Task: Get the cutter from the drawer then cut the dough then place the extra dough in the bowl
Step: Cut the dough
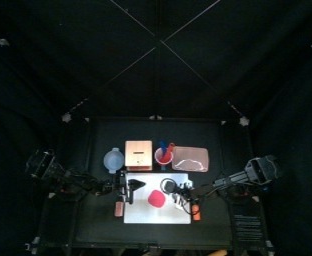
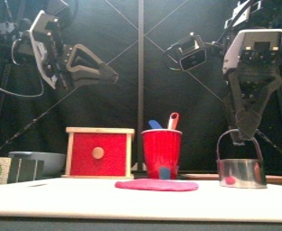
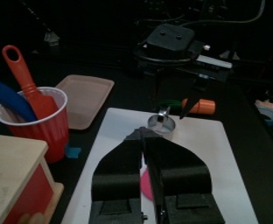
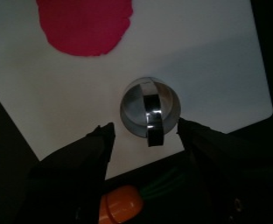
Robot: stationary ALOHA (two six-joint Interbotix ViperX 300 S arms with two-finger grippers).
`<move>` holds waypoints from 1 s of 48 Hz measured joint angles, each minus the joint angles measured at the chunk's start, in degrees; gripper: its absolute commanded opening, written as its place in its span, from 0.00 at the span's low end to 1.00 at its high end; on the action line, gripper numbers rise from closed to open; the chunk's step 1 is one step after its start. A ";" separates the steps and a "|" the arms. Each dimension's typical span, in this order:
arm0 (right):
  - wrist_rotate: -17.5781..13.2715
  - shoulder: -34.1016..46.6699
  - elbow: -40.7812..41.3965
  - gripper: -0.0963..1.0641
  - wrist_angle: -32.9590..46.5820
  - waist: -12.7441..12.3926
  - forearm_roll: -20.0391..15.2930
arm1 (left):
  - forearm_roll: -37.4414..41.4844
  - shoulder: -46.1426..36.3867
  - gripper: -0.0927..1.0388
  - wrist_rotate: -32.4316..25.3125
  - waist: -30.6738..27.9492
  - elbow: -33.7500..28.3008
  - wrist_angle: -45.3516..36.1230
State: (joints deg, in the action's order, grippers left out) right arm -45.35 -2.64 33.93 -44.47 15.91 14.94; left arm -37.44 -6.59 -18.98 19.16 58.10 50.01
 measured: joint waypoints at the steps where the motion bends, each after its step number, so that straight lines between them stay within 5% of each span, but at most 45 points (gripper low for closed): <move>1: 0.09 0.09 0.00 0.86 0.09 0.00 0.18 | 0.09 0.00 0.41 0.00 0.00 0.18 0.00; 17: 3.43 0.97 -0.53 0.73 0.00 -0.70 0.88 | -1.05 0.09 0.41 0.18 0.09 0.88 0.00; 36: 3.60 2.29 -2.64 0.54 0.26 -1.58 0.97 | -2.99 0.00 0.41 0.26 0.09 1.49 0.00; 48: 3.43 2.72 -6.50 0.53 0.09 -1.49 1.05 | -3.25 0.00 0.41 0.26 0.00 1.67 0.00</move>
State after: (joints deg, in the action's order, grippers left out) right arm -41.92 0.09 27.42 -44.38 14.41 16.00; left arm -40.69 -6.59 -18.72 19.16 59.77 50.01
